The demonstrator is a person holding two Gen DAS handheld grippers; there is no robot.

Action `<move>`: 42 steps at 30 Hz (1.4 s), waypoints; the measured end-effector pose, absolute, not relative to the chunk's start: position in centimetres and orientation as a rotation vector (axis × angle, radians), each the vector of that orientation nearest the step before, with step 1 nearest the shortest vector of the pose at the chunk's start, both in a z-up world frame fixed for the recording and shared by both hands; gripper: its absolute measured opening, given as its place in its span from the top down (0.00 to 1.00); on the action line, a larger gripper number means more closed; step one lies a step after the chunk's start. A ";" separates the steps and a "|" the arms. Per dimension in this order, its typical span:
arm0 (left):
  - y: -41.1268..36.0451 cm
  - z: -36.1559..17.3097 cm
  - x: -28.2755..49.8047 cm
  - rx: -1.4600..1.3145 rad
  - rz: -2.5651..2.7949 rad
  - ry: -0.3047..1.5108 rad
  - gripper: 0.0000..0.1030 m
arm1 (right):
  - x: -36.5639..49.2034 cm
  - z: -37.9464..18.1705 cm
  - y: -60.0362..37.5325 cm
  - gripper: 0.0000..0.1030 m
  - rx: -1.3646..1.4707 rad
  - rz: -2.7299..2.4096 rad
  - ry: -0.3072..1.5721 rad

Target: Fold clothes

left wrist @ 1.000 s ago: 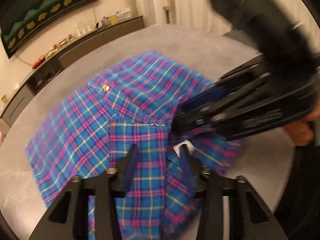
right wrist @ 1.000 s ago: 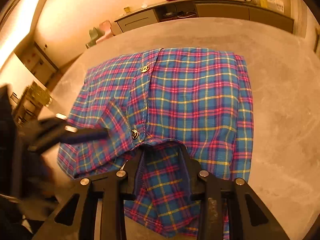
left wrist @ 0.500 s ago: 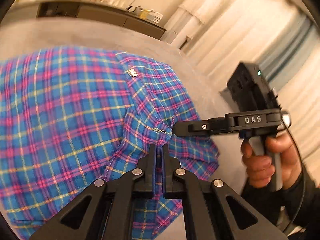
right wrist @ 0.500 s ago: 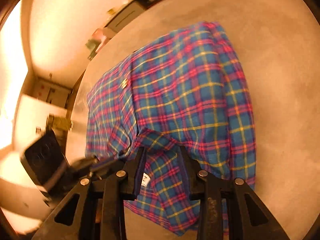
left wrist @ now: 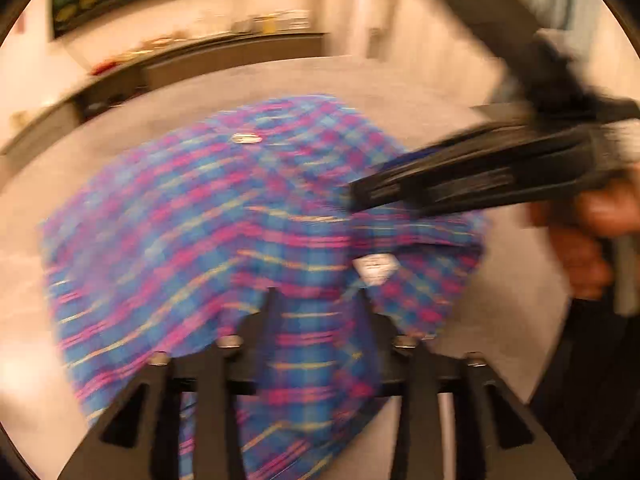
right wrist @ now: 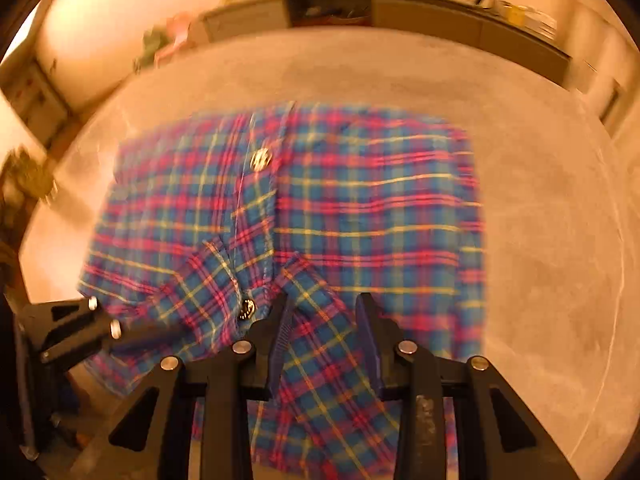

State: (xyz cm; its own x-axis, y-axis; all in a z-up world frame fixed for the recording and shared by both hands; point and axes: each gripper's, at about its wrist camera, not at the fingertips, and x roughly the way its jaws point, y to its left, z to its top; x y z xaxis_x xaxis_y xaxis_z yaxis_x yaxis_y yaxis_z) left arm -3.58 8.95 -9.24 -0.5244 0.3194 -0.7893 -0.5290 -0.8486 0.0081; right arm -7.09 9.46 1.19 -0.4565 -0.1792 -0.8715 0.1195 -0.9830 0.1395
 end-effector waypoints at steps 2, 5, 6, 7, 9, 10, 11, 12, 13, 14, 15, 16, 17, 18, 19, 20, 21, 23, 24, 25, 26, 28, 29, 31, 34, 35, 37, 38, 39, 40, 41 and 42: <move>8.2 -8.2 -2.9 -1.134 2.448 0.390 0.49 | -4.3 2.5 10.2 0.65 1.448 -2.570 -0.137; 6.3 -7.2 -3.2 -1.104 2.508 0.365 0.48 | -0.4 2.3 9.7 0.65 1.416 -2.548 -0.145; 5.3 -7.2 -4.0 -1.119 2.539 0.327 0.48 | 0.5 1.7 9.2 0.65 1.425 -2.528 -0.146; 4.2 -7.3 -4.9 -1.136 2.571 0.283 0.48 | 0.7 1.0 8.9 0.65 1.434 -2.514 -0.137; 1.8 -8.1 -5.7 -1.192 2.599 0.228 0.49 | 1.0 -0.4 8.1 0.65 1.452 -2.485 -0.119; 0.9 -9.1 -6.1 -1.261 2.592 0.191 0.51 | 0.8 -0.9 8.1 0.66 1.464 -2.473 -0.113; 0.9 -9.7 -5.6 -1.287 2.576 0.164 0.51 | -0.3 -0.8 8.8 0.66 1.490 -2.470 -0.116; 1.0 -10.3 -5.0 -1.305 2.559 0.138 0.51 | -1.5 -0.7 9.5 0.66 1.516 -2.467 -0.119; 1.1 -10.9 -4.3 -1.322 2.541 0.113 0.50 | -2.9 -0.5 10.4 0.66 1.544 -2.475 -0.103; 2.1 -10.9 -3.2 -1.330 2.518 0.110 0.49 | -5.1 -0.3 11.4 0.66 1.573 -2.521 -0.030; 4.2 -10.4 -1.6 -1.309 2.404 0.117 0.49 | -7.0 -0.2 12.3 0.66 1.573 -2.577 0.033; 6.4 -9.9 0.1 -1.280 2.274 0.124 0.58 | -9.0 -0.1 13.1 0.66 1.573 -2.632 0.099; 8.7 -9.4 1.8 -1.250 2.145 0.131 0.77 | -10.8 0.2 14.1 0.66 1.550 -2.700 0.160; 9.5 -8.3 3.2 -1.205 2.122 0.138 0.77 | -12.0 1.3 15.3 0.66 1.472 -2.807 0.183; 10.1 -7.0 4.4 -1.158 2.117 0.146 0.77 | -12.2 2.8 16.8 0.66 1.423 -2.894 0.114; 9.4 -5.8 4.6 -1.120 2.148 0.130 0.77 | -11.6 4.5 18.4 0.65 1.373 -2.954 -0.044; 8.5 -4.6 4.6 -1.082 2.184 0.110 0.76 | -10.4 5.6 19.2 0.65 1.314 -2.948 -0.177; 6.0 -3.0 1.6 -1.064 2.289 0.045 0.68 | -6.8 6.5 18.6 0.65 1.257 -2.861 -0.282; 5.3 -2.8 -0.2 -1.071 2.328 0.023 0.66 | -5.0 6.6 17.8 0.65 1.247 -2.813 -0.290; 4.6 -2.5 -2.0 -1.078 2.367 0.001 0.65 | -3.2 6.4 17.0 0.65 1.246 -2.767 -0.290; 4.6 -2.8 -3.7 -1.090 2.382 -0.007 0.65 | -1.8 5.2 16.3 0.65 1.281 -2.731 -0.268; 6.2 -4.1 -6.9 -1.118 2.347 0.000 0.65 | -0.3 2.2 15.6 0.65 1.388 -2.696 -0.232; 7.2 -4.7 -8.5 -1.132 2.328 0.004 0.65 | -1.0 1.8 15.9 0.65 1.417 -2.678 -0.191; 9.6 -7.1 -10.5 -1.217 2.337 0.096 0.65 | -2.4 1.0 16.6 0.65 1.474 -2.639 -0.110; 9.9 -9.3 -10.4 -1.327 2.380 0.086 0.63 | -4.5 -0.2 17.6 0.65 1.555 -2.575 0.011; 9.6 -9.2 -9.5 -1.338 2.409 0.055 0.62 | -5.3 -0.6 18.0 0.65 1.581 -2.552 0.051; 8.8 -9.1 -7.9 -1.359 2.464 -0.008 0.61 | -6.9 -1.3 18.7 0.64 1.619 -2.507 0.133; 9.1 -9.0 -7.2 -1.360 2.478 -0.003 0.60 | -8.5 -1.4 19.1 0.64 1.591 -2.491 0.180; 9.4 -8.9 -6.6 -1.358 2.489 0.010 0.59 | -9.6 -1.3 19.4 0.61 1.565 -2.484 0.206; 9.3 -8.7 -6.1 -1.366 2.496 -0.017 0.58 | -8.6 -1.0 19.3 0.57 1.545 -2.510 0.169; 9.0 -8.5 -5.7 -1.376 2.502 -0.052 0.58 | -7.7 -0.6 19.2 0.57 1.524 -2.535 0.132; 8.7 -8.1 -5.1 -1.376 2.518 -0.075 0.58 | -6.8 -0.2 19.1 0.57 1.503 -2.560 0.095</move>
